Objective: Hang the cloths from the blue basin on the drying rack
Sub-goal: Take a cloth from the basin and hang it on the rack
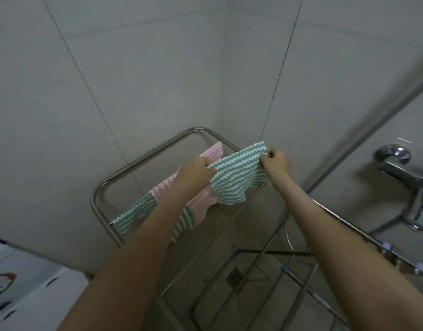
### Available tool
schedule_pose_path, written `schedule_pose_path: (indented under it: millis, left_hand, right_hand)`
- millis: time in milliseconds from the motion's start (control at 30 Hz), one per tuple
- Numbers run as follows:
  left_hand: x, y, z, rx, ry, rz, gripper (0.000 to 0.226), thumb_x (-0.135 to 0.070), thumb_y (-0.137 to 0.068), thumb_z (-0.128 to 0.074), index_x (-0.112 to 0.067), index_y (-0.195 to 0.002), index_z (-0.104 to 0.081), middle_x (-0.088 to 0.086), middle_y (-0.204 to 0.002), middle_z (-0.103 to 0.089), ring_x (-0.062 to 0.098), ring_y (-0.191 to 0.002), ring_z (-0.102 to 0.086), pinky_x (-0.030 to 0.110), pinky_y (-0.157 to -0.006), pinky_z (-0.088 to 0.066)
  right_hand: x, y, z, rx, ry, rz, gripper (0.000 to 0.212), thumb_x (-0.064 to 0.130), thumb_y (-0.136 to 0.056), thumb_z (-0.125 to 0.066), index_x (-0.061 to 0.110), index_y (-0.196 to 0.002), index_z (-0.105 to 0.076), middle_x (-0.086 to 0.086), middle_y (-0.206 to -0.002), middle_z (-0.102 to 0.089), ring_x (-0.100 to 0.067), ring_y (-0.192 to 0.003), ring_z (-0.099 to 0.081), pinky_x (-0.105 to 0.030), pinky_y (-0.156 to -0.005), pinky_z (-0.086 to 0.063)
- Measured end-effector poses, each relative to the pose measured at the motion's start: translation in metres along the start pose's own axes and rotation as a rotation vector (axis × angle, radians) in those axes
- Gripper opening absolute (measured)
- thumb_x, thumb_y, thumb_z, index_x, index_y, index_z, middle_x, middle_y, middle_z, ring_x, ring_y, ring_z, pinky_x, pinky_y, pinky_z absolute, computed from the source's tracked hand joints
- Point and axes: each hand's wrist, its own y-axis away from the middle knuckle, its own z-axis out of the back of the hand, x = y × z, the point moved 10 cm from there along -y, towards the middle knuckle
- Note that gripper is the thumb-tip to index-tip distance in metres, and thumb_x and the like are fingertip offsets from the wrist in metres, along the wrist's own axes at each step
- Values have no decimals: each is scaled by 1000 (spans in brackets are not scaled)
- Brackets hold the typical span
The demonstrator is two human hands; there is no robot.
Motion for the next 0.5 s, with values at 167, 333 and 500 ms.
schedule_pose_path:
  millis: [167,333,500]
  left_hand:
    - [16,-23,-4,-70,19,71,19,-21,-93,-49,-5,-88,-58,17,-81,-62,30,-81,-60,33,-71,-41]
    - [20,-48,-8,-170,11,94,26,-17,-96,-46,2,-108,-59,24,-105,-63,36,-98,-59,37,-81,-42]
    - [45,-77,-37,-152,131,150,23,-16,-92,-49,-2,-107,-61,22,-106,-65,37,-88,-66,44,-80,-54]
  right_hand:
    - [4,-17,-21,23,64,35,11,9,-88,-49,15,-82,-56,-9,-83,-58,-25,-81,-56,-30,-67,-37]
    - [18,-32,-41,59,83,86,26,9,-96,-41,1,-117,-54,-14,-104,-59,-21,-89,-51,-24,-69,-33]
    - [10,-43,-72,210,121,143,33,14,-95,-48,1,-125,-50,-17,-123,-58,-28,-110,-55,-27,-82,-39]
